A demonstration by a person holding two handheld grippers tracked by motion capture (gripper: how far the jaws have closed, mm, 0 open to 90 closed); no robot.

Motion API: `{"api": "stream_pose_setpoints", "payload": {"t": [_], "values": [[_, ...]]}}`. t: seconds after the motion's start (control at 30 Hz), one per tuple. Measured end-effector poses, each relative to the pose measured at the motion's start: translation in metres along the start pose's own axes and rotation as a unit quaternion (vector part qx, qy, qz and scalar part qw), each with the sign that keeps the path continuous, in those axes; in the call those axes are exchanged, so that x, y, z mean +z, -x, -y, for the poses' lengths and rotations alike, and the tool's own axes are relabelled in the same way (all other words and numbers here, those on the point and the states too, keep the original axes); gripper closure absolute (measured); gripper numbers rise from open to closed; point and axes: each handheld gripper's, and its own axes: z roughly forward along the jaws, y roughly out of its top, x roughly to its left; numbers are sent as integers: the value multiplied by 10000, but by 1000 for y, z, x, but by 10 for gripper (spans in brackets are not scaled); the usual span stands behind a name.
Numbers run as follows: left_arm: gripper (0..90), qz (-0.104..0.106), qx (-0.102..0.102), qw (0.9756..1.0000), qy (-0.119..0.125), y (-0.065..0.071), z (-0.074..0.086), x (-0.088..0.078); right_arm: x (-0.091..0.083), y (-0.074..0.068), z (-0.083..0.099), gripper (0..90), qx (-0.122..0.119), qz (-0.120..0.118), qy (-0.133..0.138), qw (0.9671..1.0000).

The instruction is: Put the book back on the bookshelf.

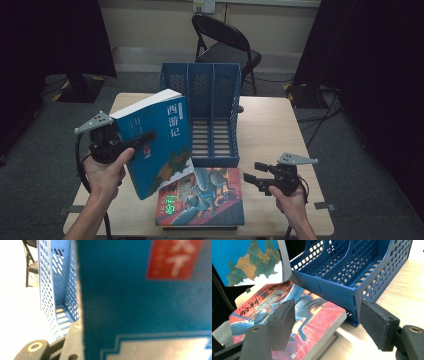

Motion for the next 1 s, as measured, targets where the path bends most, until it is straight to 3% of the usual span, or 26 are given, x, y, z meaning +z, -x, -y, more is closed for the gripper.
{"api": "stream_pose_setpoints", "payload": {"t": [0.13, 0.47, 0.6, 0.83, 1.0], "values": [[617, 45, -30, 10000, 77, 0, -3, -4, 0, 1, 0, 272, 29, 32, 15, 10000], [616, -151, -104, 9993, 329, -4, -19, -6, 5, 2, 2, 269, 31, 24, -87, 10000], [616, -296, -186, 9988, 331, -11, -23, 1, 9, 1, 4, 267, 12, -3, -186, 9998], [616, -579, 36, 9979, 301, -11, -30, 9, 9, 1, 4, 244, 55, 43, -199, 9998], [616, -838, -71, 9961, 269, -13, -34, 22, 11, 3, 6, 243, 125, -2, -232, 9997]]}}
